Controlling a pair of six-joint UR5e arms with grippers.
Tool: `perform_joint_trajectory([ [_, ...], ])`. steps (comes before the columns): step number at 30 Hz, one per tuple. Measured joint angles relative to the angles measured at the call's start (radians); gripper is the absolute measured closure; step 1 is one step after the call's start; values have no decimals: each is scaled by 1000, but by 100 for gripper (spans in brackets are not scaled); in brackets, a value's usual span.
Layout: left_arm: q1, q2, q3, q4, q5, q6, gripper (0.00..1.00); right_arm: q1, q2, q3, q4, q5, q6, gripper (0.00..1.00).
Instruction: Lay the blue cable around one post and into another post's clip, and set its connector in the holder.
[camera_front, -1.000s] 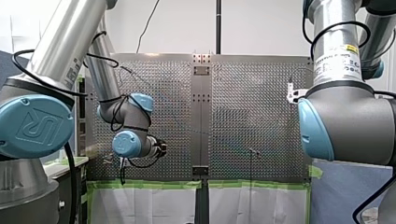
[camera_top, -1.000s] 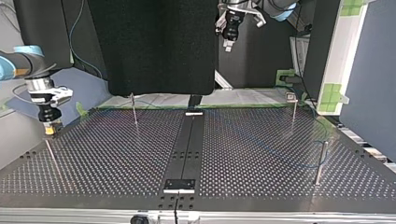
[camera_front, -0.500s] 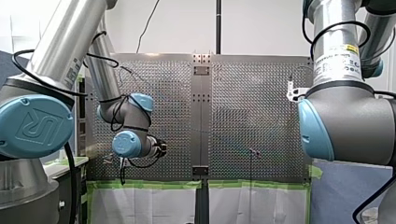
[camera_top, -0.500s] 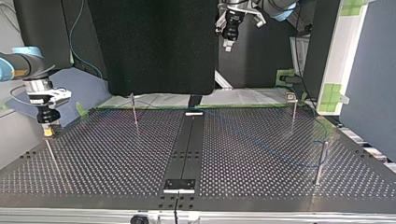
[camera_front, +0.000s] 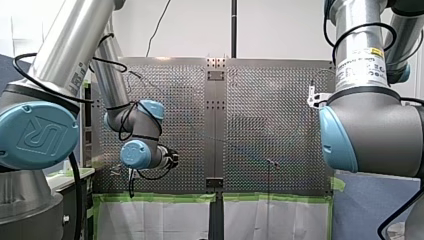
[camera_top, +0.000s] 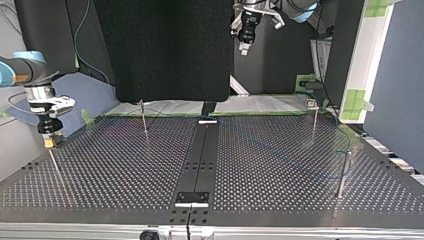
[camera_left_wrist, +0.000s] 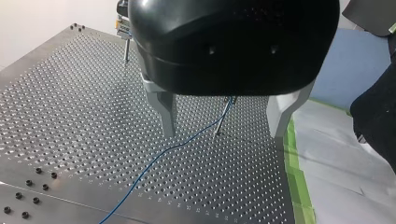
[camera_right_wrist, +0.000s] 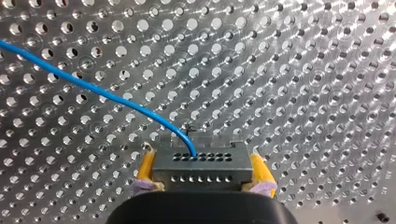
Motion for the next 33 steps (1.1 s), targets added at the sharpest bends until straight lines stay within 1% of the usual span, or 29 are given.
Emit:
perform_joint_trajectory([
  [8, 1, 0, 0, 0, 9, 0, 5, 0, 0, -2, -2, 8, 4, 100],
  [15, 1, 0, 1, 0, 14, 0, 5, 3, 0, -6, 5, 8, 7, 100],
  [26, 1, 0, 12, -22, 15, 0, 5, 7, 0, -17, 38, 3, 17, 100],
  [33, 1, 0, 14, -24, 15, 0, 5, 7, 1, -18, 42, 2, 19, 100],
])
